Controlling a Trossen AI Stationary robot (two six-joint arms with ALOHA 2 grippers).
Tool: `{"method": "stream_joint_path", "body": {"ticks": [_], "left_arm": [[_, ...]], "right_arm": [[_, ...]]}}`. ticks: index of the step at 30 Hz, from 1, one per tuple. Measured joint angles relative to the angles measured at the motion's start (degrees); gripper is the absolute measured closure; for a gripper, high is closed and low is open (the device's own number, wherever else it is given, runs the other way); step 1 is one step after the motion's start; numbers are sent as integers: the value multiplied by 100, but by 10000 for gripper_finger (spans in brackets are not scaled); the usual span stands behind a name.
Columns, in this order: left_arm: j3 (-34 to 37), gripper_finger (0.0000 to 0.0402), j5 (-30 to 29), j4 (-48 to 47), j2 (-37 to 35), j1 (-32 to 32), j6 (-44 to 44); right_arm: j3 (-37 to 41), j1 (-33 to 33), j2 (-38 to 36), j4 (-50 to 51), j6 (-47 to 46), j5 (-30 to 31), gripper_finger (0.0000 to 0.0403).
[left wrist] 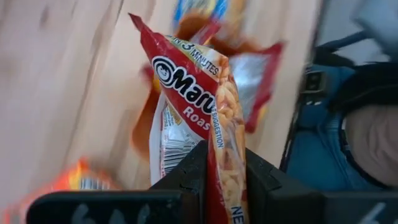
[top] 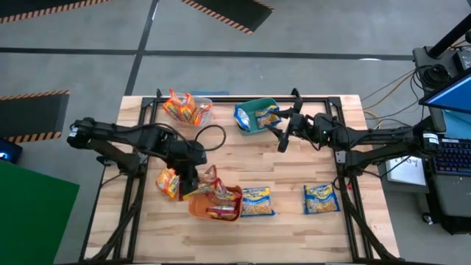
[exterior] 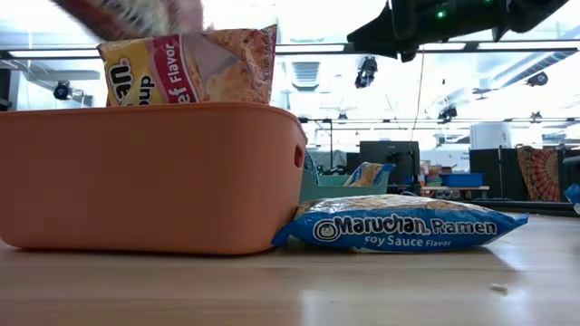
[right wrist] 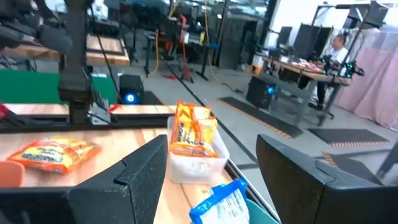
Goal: Sort Maruchan noodles
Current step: Put the red noodle pack into the orange bin
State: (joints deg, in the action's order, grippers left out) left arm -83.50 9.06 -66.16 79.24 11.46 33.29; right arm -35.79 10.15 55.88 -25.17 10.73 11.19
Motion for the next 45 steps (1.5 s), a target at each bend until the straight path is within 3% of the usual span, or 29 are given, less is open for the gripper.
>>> {"method": "stream_joint_path", "body": {"ticks": [9,23,34,41,45], "left_arm": [[725,362,934,-315,4,-20,1614],[1389,362,1712,201,33,-402,2616],[1390,362,2130,619,269,-435,2864],[1390,362,2882,707,1000,-560,2125],[1390,362,2964,701,1360,-678,1748]], "right_arm": [[-300,0,-147,1224,80,155,167],[-307,76,-140,1297,583,397,168],[-304,303,-140,1297,531,389,168],[-289,323,-138,1320,499,382,168],[-283,330,-138,1342,425,381,168]]}}
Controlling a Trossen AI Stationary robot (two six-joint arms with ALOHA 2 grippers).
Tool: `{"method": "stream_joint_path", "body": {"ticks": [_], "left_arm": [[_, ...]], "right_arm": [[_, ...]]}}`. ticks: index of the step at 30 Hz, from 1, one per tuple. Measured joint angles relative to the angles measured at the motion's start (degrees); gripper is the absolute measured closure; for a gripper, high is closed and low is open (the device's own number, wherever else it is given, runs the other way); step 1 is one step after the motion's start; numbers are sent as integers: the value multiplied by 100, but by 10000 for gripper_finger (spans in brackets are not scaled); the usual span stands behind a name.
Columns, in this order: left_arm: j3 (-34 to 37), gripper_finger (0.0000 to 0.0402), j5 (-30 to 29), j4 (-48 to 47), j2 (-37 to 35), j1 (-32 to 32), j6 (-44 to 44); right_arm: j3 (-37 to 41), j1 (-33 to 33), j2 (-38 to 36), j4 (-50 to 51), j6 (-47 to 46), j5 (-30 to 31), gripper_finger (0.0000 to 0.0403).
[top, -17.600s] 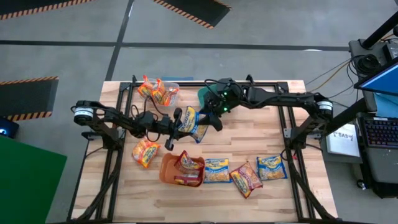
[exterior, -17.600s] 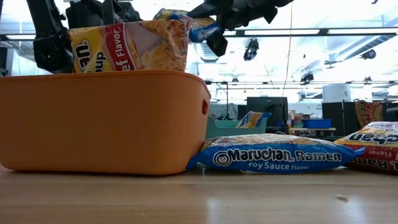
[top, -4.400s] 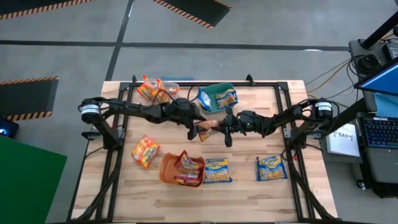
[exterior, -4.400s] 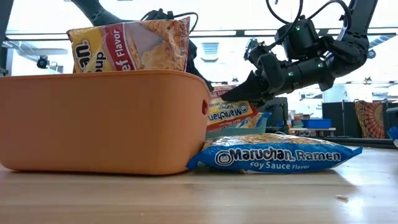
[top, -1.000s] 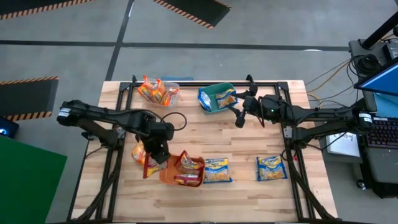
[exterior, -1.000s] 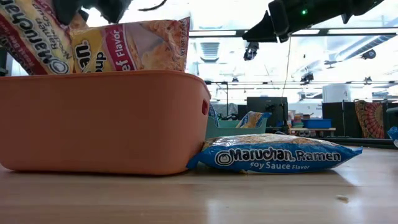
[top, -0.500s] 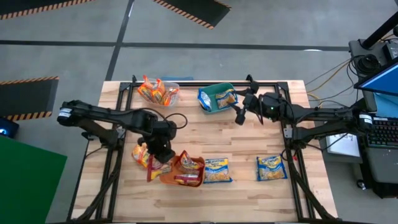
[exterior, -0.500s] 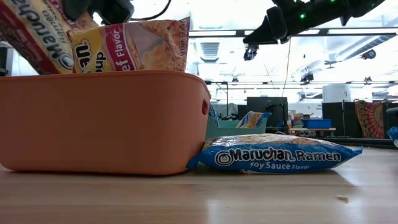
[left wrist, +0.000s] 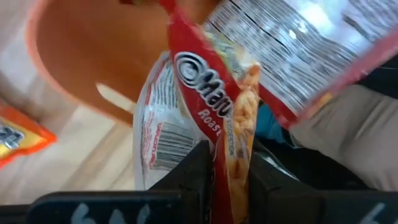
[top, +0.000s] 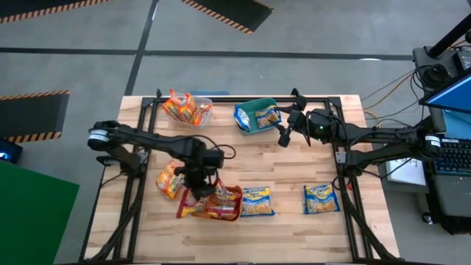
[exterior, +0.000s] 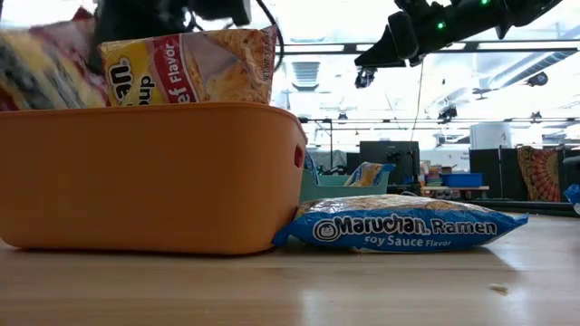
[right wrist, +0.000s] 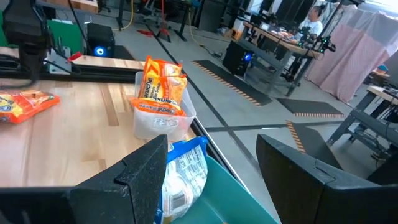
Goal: Sort Maruchan noodles
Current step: Put the red noodle pack into the orange bin
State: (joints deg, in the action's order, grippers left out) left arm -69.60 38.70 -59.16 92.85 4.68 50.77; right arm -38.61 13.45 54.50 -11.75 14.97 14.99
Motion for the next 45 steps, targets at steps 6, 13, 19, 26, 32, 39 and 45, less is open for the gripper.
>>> {"method": "stream_joint_path", "body": {"ticks": [6,13,19,26,32,39,45], "left_arm": [[-87,352,30,-279,252,-116,-573],[-172,315,-209,-371,213,-252,-752],[-808,293,-508,-1232,208,-283,-1249],[-1993,298,-2384,-2299,27,427,-1434],[-2087,322,-3738,-2077,-279,1227,-690],[-1489,361,-4210,-1612,-226,1307,-1376],[-678,394,-4221,-631,-215,1132,-1956]], "right_arm": [[2,0,0,131,-60,-12,168],[2,0,0,124,-60,-10,168],[2,0,1,124,-60,2,168],[4,0,53,124,-47,5,168],[-4,-2,83,76,-151,6,168],[-28,0,83,70,-214,7,168],[-35,0,81,30,-141,8,168]]}}
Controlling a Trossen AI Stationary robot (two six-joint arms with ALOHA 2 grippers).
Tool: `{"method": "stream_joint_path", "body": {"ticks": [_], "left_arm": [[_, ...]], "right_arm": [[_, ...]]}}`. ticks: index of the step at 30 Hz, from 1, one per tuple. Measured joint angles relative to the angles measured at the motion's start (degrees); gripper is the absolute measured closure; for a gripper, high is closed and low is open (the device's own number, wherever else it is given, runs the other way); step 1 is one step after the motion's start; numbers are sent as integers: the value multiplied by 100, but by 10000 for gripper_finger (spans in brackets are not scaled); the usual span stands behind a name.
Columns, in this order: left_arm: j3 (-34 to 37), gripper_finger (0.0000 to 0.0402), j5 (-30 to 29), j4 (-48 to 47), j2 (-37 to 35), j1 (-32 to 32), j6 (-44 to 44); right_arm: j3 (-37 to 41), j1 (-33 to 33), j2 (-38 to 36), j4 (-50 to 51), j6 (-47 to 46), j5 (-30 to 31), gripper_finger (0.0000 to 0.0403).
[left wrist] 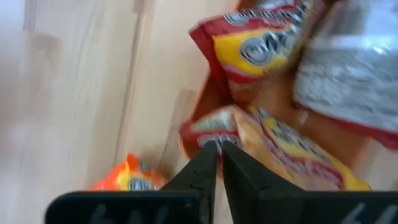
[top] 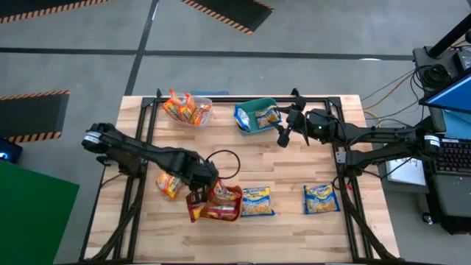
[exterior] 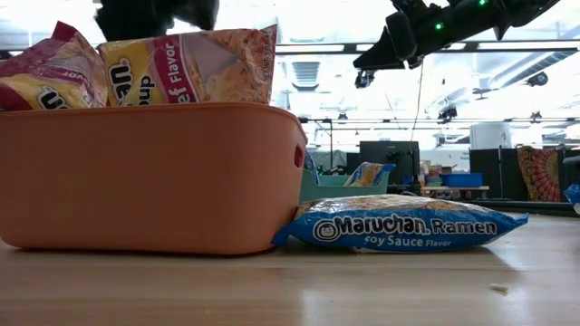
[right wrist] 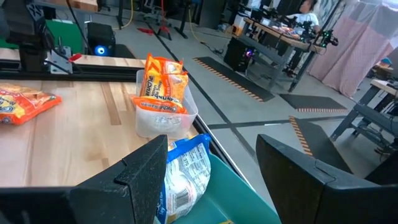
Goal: Sort Maruchan noodles
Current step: Put the red noodle pack into the orange bin
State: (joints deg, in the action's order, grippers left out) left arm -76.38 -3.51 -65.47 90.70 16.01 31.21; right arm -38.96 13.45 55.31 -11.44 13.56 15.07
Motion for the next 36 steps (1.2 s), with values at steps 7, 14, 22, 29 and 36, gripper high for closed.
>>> {"method": "stream_joint_path", "body": {"ticks": [7,14,22,29,36], "left_arm": [[901,401,1,826,-4,-190,-235],[1235,401,117,1458,-61,-360,-552],[1673,402,396,2286,-63,-518,-630],[1885,402,699,2629,-66,-610,-633],[1440,402,945,1520,-213,-632,-784]], "right_arm": [[0,-1,0,3,48,1,168],[-2,0,0,4,23,2,168],[-4,0,-2,12,-3,1,168],[-4,0,-2,17,15,2,168],[-4,-2,-2,15,18,2,168]]}}
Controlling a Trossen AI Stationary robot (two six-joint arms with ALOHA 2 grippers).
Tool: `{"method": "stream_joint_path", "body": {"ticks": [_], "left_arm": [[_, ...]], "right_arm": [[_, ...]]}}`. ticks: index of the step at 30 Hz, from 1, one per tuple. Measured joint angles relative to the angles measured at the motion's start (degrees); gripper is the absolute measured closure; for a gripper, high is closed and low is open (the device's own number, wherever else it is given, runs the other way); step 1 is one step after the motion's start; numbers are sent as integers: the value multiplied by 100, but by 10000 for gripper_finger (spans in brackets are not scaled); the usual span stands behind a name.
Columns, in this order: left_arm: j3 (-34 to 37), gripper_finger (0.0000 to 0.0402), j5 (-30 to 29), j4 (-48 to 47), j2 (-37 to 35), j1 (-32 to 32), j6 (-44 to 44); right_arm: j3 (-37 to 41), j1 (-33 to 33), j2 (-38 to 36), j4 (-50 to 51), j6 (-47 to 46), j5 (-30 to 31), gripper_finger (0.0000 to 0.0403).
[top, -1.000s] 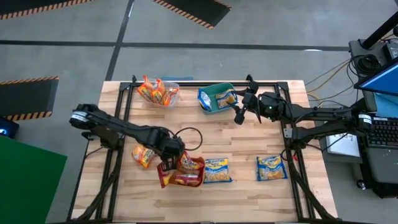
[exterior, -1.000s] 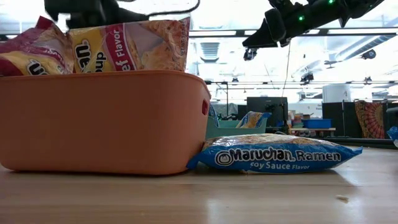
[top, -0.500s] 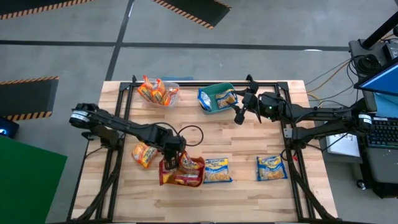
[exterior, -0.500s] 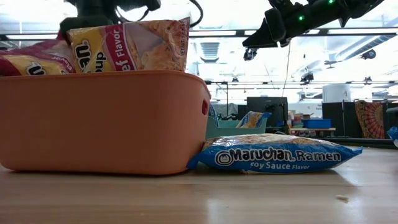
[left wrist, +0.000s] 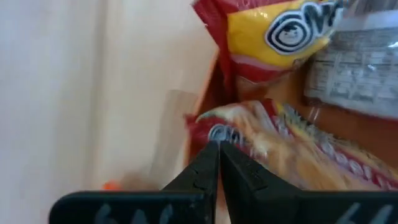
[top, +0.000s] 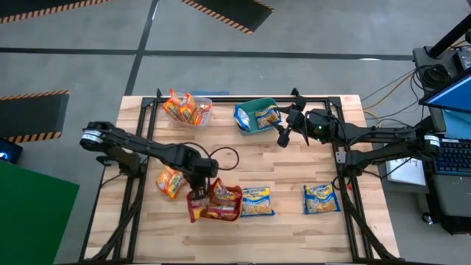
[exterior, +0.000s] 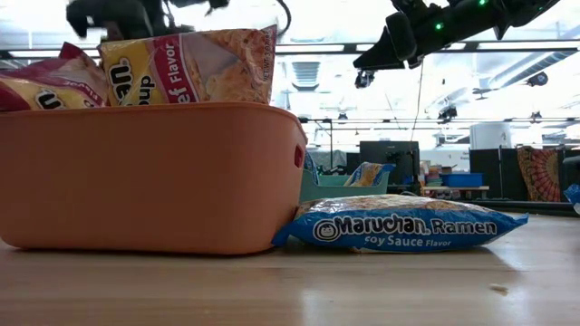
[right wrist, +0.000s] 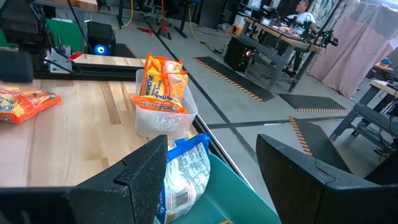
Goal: Sort Maruchan noodles
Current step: Put the red noodle pack into the orange bin
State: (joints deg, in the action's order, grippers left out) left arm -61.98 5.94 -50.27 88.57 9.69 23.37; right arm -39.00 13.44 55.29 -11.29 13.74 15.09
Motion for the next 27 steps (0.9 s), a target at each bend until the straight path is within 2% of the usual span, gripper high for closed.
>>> {"method": "stream_joint_path", "body": {"ticks": [3,7,14,18,27], "left_arm": [[-289,402,-266,-422,-136,-5,-105],[-351,402,-156,-371,-167,-4,-170],[314,402,720,912,-33,11,-148],[601,401,862,1509,7,-29,-205],[1074,401,1005,2187,58,-91,-287]], "right_arm": [[0,2,0,-11,-2,1,168],[0,2,0,-11,-20,2,168],[0,0,0,-9,-22,2,168],[0,0,0,-9,-22,2,168],[0,1,0,-9,-22,0,168]]}}
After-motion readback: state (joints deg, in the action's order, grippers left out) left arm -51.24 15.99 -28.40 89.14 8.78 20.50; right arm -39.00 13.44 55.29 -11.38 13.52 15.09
